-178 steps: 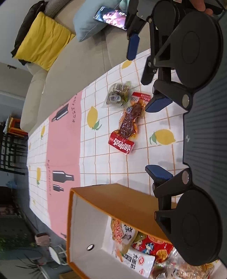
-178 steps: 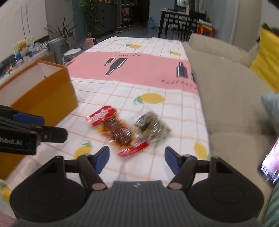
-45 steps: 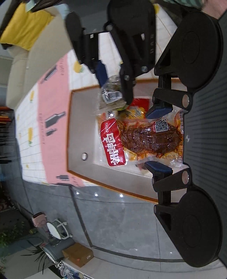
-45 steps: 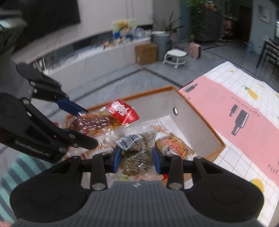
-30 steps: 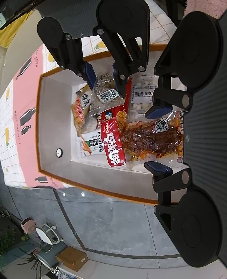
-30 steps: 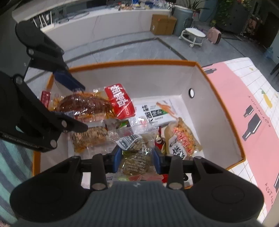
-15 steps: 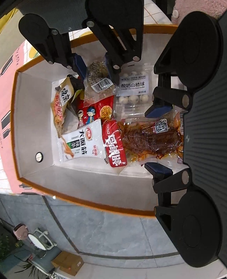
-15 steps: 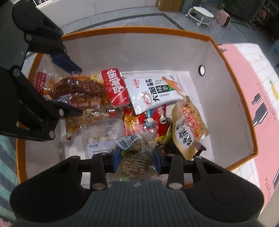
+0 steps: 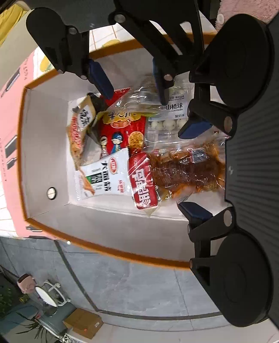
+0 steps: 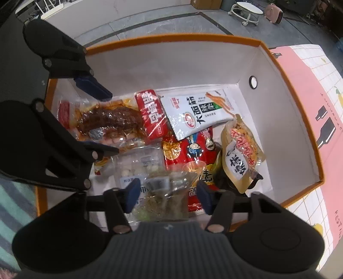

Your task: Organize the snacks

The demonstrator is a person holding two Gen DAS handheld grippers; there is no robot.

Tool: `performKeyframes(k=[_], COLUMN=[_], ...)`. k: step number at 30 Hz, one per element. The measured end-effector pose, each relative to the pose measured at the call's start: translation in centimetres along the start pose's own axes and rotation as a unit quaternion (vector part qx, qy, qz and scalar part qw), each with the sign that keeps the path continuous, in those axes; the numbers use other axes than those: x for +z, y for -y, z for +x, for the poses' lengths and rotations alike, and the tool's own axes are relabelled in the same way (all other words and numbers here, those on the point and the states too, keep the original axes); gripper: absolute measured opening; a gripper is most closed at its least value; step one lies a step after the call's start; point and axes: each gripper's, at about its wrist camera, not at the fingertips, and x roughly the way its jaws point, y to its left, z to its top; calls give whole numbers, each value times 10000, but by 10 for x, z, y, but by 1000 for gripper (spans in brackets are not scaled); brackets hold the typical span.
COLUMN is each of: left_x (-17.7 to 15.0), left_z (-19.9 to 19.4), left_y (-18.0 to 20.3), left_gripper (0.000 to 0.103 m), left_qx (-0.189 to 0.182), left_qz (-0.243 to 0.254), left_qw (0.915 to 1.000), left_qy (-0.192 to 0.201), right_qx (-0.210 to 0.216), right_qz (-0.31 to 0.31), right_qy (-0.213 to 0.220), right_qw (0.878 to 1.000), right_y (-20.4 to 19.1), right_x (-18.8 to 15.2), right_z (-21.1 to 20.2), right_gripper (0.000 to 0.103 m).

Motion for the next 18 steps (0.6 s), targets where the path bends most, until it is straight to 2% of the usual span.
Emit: performKeyframes(k=[2,6,10,11,13,18], left_x=[0,1,2,1,1,2], left_z=[-10,-36,-67,-77,-95,-136], left_y=[-2,-6,-3,0,8,34], left_gripper=[83,84,84,84,84,84], left_qx=[6,130,303,359,387,551], left_qz=[-20,-178,-405,-437,-483,-720], left_qw=[9999,9989,9944,9922,9875,9702], left_qy=[124,422,928,1111,1447,2249], right_qx=[78,48,-83,-111,-239,-617], right_qz=[20,100,458,584,840,1317], right_qy=[58,366,923,1078,1352,1987], right_qw=[10000,9993,9946,9924,9870,9692], right_y=[2,5,11,13,14,13], right_x=[0,-1,-10,-14,-23,-58], right_z=[-9,-36,-72,-81,-99,-145], right_gripper=[69,70,72,73,80,81])
